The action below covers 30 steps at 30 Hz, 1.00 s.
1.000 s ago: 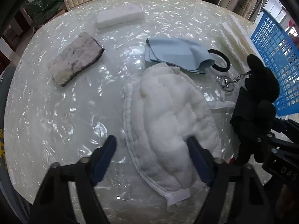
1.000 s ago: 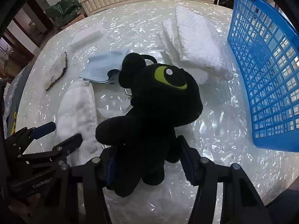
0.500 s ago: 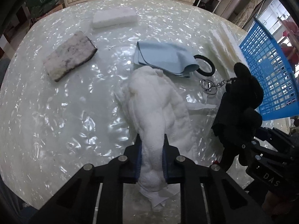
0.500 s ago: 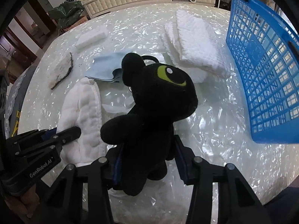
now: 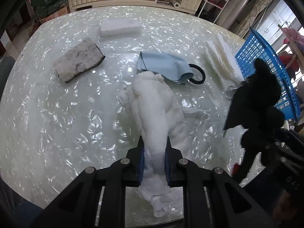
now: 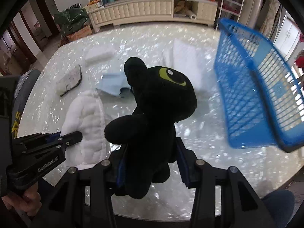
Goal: Organize soft objects
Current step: 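Grasp the white quilted pad with the left gripper while the right gripper lifts the dragon, then carry the dragon over the blue basket and release it with the right gripper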
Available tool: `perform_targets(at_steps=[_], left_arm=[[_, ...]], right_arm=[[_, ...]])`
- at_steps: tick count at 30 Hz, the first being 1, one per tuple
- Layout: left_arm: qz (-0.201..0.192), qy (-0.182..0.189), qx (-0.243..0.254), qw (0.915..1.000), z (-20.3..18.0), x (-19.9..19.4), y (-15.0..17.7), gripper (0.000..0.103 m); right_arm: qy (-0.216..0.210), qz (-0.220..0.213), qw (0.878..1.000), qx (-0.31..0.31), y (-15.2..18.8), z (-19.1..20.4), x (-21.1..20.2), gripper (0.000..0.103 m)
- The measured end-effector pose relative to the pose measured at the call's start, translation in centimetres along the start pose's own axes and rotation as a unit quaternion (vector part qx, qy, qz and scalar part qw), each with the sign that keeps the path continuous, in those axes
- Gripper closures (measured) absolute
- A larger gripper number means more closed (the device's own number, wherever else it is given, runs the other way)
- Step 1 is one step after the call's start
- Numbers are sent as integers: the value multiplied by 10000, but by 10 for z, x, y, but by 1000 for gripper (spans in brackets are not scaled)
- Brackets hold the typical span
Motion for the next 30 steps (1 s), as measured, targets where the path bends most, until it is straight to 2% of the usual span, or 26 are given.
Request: perform_targets(at_steps=[6, 11, 15, 20, 25, 30], left_arm=[[-171, -18, 23, 9998, -3, -12, -6, 88], [-591, 107, 96, 9981, -19, -51, -11, 88], [-977, 341, 322, 9941, -46, -88, -17, 88], [-1374, 456, 653, 9873, -83, -123, -25, 88], [-1655, 396, 943, 9809, -122, -137, -30, 88], [-1777, 471, 1131, 9764, -149, -141, -39, 88]], right_arm=[[307, -475, 9982, -178, -9, -12, -43, 60], [483, -690, 9963, -183, -9, -28, -63, 60], [544, -837, 9949, -121, -12, -40, -76, 60], [610, -1052, 9926, -41, -13, -59, -101, 60], [718, -1316, 9887, 56, -17, -79, -119, 60], [800, -1482, 9857, 106, -20, -96, -130, 60]])
Point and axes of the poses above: each gripper's, at about its wrist camera, not at the fingertips, and x roughly the way its jaws point, z to its left, y to its underside, the point moved 6 cm from there along x, roughly the way its jaws point
